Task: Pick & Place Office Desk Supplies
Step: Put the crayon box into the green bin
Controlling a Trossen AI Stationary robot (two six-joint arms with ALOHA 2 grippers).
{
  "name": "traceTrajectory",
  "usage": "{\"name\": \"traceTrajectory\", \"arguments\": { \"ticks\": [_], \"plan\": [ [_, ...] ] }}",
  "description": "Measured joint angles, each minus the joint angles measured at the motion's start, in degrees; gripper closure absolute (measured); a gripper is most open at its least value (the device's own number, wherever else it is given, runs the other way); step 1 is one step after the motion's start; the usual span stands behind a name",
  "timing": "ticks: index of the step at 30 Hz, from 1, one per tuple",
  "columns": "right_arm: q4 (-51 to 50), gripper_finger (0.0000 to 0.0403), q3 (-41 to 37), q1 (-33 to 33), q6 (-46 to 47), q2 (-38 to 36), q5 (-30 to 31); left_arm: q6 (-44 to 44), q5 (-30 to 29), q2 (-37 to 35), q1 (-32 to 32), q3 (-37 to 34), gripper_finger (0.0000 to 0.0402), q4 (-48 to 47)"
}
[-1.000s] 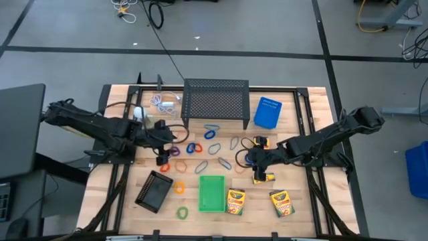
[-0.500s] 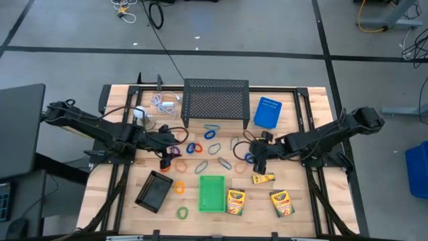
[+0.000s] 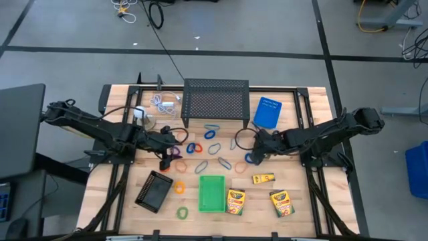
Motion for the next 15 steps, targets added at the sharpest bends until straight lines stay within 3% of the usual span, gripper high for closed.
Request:
{"name": "traceTrajectory", "arguments": {
  "ticks": [7,15],
  "plan": [
    [-2.55,0.0137,-0.02,-2.01,9.40,-0.02,-1.95,2.72,0.90,-0.15,-1.93,0.00,0.0118,0.57],
    [-4.38,0.0133,-0.02,-3.31,10.53,-0.02,-6.01,4.66,3.48,-1.09,-4.00,0.03,0.0118,2.57]
  ]
}}
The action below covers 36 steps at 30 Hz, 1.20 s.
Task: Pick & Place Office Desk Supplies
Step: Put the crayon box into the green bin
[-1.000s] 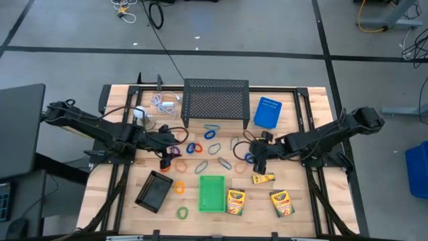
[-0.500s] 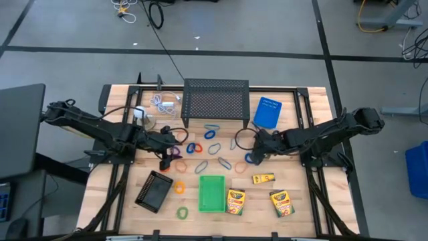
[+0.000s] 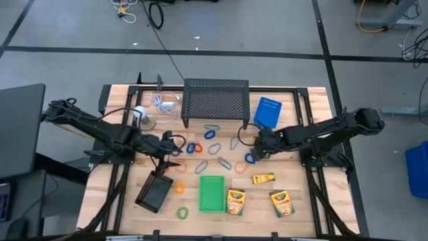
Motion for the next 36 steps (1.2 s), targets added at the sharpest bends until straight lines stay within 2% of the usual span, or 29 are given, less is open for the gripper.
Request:
{"name": "traceTrajectory", "arguments": {
  "ticks": [8,18,31,36],
  "plan": [
    [-7.10,0.0105,-0.04,-2.46,-0.24,0.00,-0.42,0.06,-0.07,0.02,-1.45,0.06,0.0118,0.04],
    [-4.16,0.0099,-0.04,-5.28,0.10,0.00,-0.77,-0.20,2.83,-0.24,-1.61,0.06,0.0118,1.42],
    [-0.92,0.0091,-0.04,-7.44,2.99,0.00,1.47,-0.38,2.64,-0.24,-1.55,0.04,0.0118,2.47],
    [-1.61,0.0091,-0.04,-8.03,4.01,0.02,-1.94,-1.32,2.61,-0.24,-1.55,0.04,0.0118,2.57]
  ]
}}
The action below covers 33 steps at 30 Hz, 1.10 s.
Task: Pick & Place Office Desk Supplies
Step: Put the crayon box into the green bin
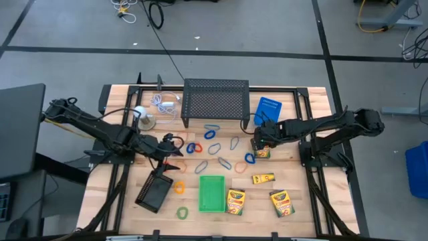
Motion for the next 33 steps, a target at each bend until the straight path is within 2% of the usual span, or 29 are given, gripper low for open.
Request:
{"name": "traceTrajectory", "arguments": {
  "ticks": [9,24,33],
  "plan": [
    [0.07,0.0092,0.00,0.11,-3.16,0.00,1.38,-0.39,0.00,0.00,0.00,-0.02,0.0118,0.28],
    [3.23,0.0092,0.00,-0.28,-3.63,0.00,-1.75,1.14,0.00,0.00,-0.02,-0.03,0.0118,0.44],
    [5.06,0.0091,0.00,-1.70,-9.18,1.67,-7.56,1.60,0.00,0.00,-0.02,-0.04,0.0118,0.42]
  ]
}}
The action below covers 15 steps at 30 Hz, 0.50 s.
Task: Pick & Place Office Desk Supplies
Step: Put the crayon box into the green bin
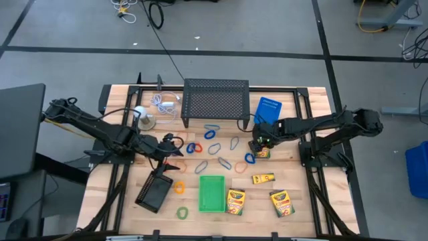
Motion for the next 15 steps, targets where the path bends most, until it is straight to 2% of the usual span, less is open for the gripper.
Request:
{"name": "traceTrajectory", "arguments": {
  "ticks": [7,11,15],
  "plan": [
    [0.81,0.0091,0.61,0.34,0.02,6.61,-2.80,0.00,0.07,0.00,0.00,-0.02,0.0118,-0.13],
    [-0.66,0.0098,1.83,1.63,-0.84,5.77,-0.25,0.09,0.19,0.00,0.02,-0.02,0.0118,-0.08],
    [-1.79,0.0124,4.83,3.11,-0.67,4.04,1.85,0.37,0.18,0.01,0.04,-0.02,0.0118,-0.01]
  ]
}}
